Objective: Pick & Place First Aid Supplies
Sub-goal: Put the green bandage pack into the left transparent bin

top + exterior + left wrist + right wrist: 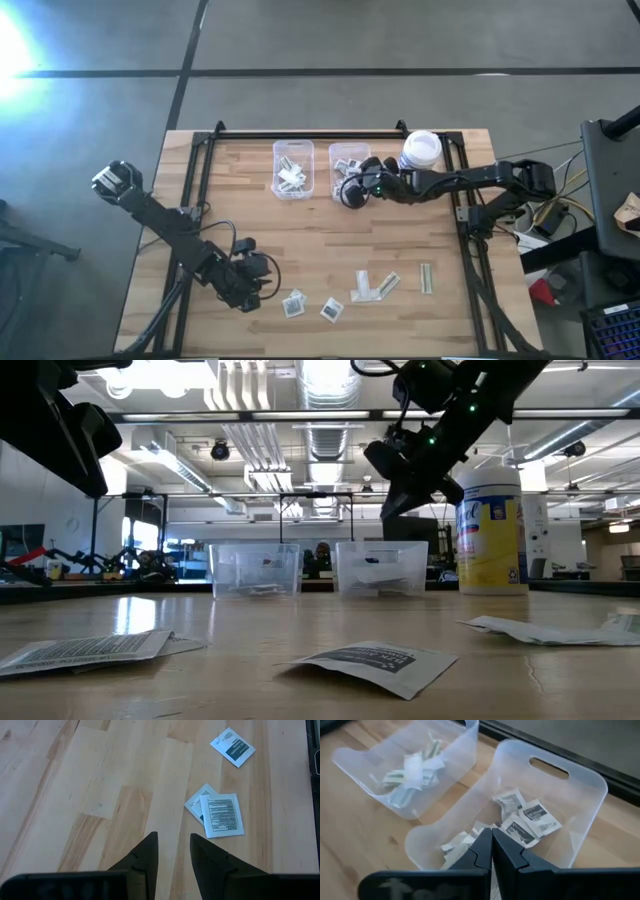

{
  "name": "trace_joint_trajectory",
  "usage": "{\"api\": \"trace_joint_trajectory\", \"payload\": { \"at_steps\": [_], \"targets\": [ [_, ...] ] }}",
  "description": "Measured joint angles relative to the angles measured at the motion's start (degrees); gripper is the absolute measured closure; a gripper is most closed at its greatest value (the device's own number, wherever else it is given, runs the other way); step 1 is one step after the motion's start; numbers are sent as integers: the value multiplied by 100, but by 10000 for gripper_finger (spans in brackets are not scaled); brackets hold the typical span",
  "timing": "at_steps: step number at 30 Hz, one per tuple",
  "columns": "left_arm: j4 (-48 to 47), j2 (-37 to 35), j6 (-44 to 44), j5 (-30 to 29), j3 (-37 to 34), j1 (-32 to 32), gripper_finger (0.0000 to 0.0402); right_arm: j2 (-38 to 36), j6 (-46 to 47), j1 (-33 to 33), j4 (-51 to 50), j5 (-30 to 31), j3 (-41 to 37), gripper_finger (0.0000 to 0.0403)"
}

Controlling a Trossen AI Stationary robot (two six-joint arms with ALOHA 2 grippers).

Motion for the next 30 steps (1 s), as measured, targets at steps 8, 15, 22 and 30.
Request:
{"api": "trace_joint_trajectory", "payload": {
  "at_steps": [8,15,22,30],
  "targets": [
    [0,0,48,0,0,0,295,-654,-15,4,-45,-417,0,349],
    [42,0,66,0,0,-1,253,-1327,159,201,-51,-2170,0,317],
    [96,0,-39,-2,0,0,206,-1613,428,1355,-398,-2356,0,318],
    [144,0,-52,-2,0,-1,206,-1502,1514,2804,-897,-2332,0,339]
  ]
}}
